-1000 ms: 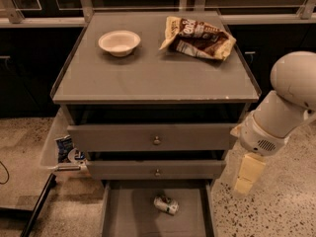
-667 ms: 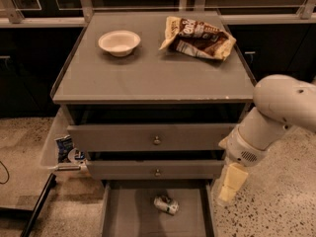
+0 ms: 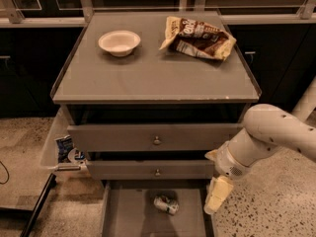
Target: Pick 7up can from bottom drawer and place on counter
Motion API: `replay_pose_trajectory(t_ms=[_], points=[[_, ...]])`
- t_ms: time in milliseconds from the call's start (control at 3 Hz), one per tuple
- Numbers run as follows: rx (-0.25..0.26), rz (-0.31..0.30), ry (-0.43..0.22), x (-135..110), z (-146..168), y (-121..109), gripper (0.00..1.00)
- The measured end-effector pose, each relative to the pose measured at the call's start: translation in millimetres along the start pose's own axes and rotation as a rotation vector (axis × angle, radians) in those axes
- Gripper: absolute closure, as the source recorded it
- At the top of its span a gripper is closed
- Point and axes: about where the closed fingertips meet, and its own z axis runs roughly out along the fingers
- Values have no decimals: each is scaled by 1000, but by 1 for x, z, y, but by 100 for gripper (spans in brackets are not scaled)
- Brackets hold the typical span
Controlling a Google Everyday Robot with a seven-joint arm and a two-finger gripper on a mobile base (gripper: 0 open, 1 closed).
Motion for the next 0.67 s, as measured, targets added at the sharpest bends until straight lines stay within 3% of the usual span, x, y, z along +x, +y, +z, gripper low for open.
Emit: replay_pose_trajectory(t_ms=[333,667], points=[[0,0,0,0,0,0,0],[46,-12,-34,2,11,-2,0]])
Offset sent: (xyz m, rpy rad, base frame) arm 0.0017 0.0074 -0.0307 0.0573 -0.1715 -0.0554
